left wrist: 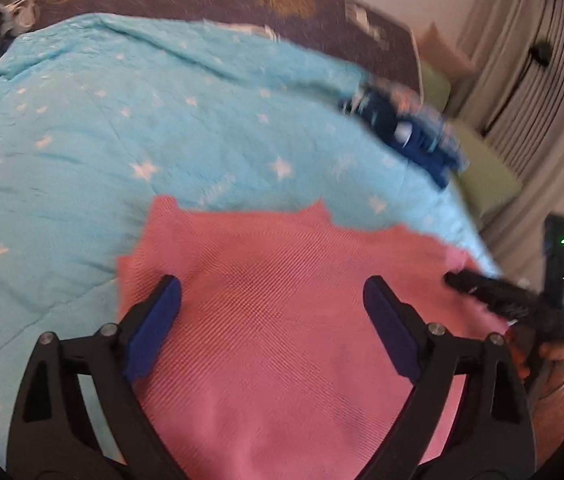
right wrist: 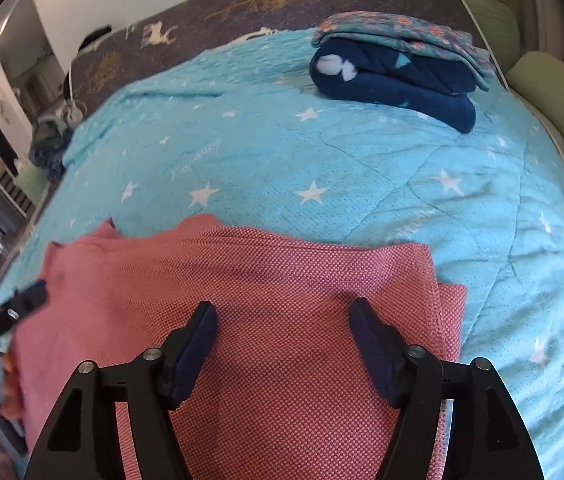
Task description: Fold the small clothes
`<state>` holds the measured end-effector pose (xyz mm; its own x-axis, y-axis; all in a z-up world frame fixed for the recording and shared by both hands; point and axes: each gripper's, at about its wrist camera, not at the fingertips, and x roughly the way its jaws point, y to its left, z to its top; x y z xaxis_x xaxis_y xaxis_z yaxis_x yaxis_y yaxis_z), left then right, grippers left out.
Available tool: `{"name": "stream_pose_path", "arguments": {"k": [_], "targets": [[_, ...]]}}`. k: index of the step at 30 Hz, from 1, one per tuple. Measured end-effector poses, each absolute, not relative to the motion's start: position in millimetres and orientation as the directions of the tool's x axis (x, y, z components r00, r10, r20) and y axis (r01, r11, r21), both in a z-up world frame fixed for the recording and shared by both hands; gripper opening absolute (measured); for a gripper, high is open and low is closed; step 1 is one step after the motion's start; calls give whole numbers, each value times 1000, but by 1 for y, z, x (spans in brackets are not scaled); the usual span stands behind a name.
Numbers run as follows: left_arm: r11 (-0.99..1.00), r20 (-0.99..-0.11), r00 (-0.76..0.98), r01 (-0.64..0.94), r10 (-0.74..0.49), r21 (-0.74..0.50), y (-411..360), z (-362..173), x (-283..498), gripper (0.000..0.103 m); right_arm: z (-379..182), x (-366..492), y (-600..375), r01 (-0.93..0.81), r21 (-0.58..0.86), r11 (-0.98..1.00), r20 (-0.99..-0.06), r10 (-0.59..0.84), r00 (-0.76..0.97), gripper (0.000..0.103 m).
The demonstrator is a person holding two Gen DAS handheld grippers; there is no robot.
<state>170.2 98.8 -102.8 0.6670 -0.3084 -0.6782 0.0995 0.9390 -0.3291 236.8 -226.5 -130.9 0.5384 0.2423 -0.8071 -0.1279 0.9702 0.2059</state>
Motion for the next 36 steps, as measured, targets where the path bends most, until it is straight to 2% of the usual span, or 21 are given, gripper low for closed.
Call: {"name": "stream_pose_path", "arguments": {"k": [2, 4, 10, 15, 20, 32, 36], "targets": [[935, -635, 709, 102, -307, -338, 113, -83, 150, 92, -110, 226, -223, -81, 211, 974, -802, 219, 556, 69], [945, -613, 740, 96, -277, -312, 122, -70, 136, 92, -87, 207, -217, -131, 264, 956, -750, 288, 595, 69], [973, -619, 767, 26, -166, -229, 147, -57, 103, 92, -48, 139, -176, -264, 214, 941, -686, 337, 645, 69], [982, -627, 770, -2, -118, -188, 160, -63, 86, 92, -60, 85, -107, -436, 47, 899, -706, 339, 622, 69], [981, -644, 758, -30, -102, -191, 179, -70, 74, 92, -75, 46, -47, -591, -11, 806, -723, 402, 561, 69], [957, -675, 737, -170, -34, -234, 249, -84, 45, 92, -109, 14, 39, -714, -186, 675, -727, 395, 562, 70], [950, -680, 731, -170, -56, -261, 254, -88, 44, 92, -130, 18, 62, -678, -308, 667, -722, 301, 623, 70]]}}
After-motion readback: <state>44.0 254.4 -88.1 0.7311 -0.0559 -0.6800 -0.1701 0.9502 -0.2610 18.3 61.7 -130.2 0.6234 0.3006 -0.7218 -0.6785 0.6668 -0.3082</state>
